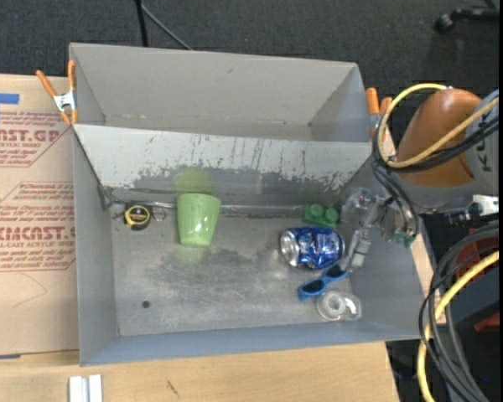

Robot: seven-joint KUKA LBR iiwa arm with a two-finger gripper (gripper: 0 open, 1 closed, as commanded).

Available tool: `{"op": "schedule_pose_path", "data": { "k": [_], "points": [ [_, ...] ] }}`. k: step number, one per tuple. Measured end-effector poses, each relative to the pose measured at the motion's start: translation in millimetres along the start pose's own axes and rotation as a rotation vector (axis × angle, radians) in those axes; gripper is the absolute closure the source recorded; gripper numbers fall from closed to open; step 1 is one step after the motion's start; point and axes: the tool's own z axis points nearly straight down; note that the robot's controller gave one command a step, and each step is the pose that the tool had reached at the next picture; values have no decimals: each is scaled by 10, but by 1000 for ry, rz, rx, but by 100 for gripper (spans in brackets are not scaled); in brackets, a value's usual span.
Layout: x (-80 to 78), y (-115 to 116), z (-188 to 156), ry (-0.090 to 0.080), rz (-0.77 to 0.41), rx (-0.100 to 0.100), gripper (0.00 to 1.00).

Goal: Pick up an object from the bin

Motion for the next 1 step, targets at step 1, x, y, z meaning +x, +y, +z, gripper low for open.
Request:
{"op": "schedule_pose_path", "data": {
  "k": [1],
  "points": [
    [2, -22, 570, 5, -177, -1, 0]
  ]
}}
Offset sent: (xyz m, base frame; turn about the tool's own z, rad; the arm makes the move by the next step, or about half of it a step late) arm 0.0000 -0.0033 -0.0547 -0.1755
